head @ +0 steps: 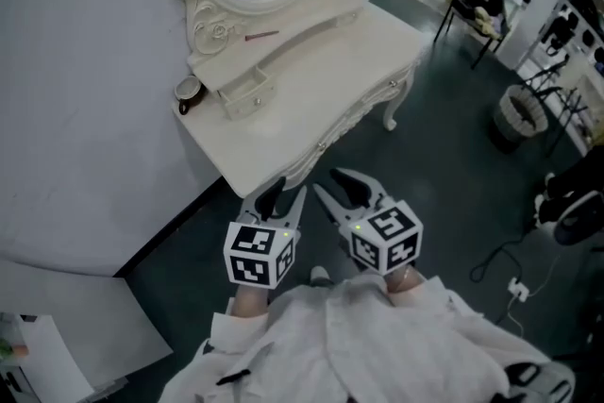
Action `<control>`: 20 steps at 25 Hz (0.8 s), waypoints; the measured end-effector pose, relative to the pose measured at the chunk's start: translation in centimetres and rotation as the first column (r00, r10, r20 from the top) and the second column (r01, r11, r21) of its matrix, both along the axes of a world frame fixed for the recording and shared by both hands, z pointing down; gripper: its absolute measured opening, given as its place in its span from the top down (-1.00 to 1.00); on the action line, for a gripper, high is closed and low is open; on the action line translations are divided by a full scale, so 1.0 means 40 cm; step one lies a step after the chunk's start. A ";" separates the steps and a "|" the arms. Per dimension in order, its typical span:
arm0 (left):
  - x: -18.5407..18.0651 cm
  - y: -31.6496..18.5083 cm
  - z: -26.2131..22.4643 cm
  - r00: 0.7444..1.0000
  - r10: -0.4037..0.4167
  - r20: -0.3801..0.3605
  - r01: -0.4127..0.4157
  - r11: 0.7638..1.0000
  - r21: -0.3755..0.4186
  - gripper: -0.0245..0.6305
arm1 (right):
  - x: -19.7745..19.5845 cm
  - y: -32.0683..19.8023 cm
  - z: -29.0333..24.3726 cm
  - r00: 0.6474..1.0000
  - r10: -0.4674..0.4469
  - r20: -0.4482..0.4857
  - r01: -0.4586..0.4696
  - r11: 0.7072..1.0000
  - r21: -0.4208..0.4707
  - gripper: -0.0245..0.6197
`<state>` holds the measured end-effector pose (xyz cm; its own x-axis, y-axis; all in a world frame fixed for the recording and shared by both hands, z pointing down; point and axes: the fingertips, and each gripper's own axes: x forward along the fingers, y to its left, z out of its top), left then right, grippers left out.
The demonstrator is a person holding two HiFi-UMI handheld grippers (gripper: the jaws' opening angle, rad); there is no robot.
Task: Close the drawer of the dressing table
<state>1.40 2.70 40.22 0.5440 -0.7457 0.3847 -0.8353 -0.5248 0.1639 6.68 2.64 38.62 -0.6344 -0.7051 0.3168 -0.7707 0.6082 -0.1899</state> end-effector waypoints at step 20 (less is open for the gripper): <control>-0.002 -0.048 0.055 0.998 -0.069 -0.002 0.069 0.995 -0.066 0.53 | 0.066 -0.057 0.063 1.000 0.015 0.007 -0.015 0.997 -0.076 0.51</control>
